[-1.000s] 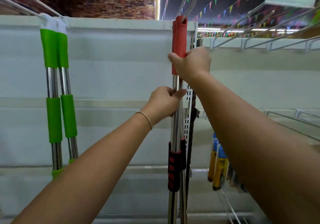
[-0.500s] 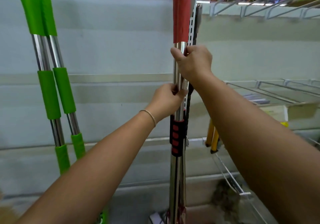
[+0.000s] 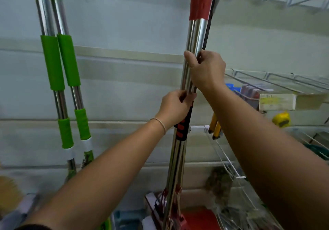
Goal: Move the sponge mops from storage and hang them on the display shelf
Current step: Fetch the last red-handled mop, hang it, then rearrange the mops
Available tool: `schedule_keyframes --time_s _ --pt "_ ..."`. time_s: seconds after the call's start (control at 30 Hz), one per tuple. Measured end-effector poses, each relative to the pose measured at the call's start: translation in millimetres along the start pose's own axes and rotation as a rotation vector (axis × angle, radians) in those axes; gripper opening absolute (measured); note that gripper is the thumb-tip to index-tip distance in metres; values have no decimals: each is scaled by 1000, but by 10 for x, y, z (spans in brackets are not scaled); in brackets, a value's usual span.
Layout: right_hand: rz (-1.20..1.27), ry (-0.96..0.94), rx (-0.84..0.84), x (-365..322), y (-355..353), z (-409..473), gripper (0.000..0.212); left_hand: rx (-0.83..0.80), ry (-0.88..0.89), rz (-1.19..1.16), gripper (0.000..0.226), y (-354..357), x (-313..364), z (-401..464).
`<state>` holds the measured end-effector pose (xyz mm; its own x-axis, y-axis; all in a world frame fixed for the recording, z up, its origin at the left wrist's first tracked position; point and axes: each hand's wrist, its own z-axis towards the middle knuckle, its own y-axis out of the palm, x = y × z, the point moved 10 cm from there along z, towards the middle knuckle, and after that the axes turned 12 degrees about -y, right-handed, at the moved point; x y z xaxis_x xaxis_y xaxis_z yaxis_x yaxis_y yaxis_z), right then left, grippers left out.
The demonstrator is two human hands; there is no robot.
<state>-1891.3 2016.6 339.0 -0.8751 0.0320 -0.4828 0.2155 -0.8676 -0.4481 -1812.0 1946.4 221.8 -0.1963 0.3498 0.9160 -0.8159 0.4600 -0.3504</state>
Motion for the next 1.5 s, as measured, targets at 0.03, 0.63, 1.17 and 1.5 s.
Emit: schedule_keyframes --time_s 0.03,0.63,1.17,1.5 --pt "-10 -13 -14 23 25 -59 50 11 -2 6 27 13 -30 -25" --pt "508 59 -290 809 583 -1275 27 102 -292 120 42 437 -1426 -682" --pt "434 276 -580 1539 1154 -2579 42 -48 -630 170 74 729 -2773 -1299" --pt "295 451 -589 2238 1417 -3415 44 -224 -682 169 85 994 -3436 -1461"
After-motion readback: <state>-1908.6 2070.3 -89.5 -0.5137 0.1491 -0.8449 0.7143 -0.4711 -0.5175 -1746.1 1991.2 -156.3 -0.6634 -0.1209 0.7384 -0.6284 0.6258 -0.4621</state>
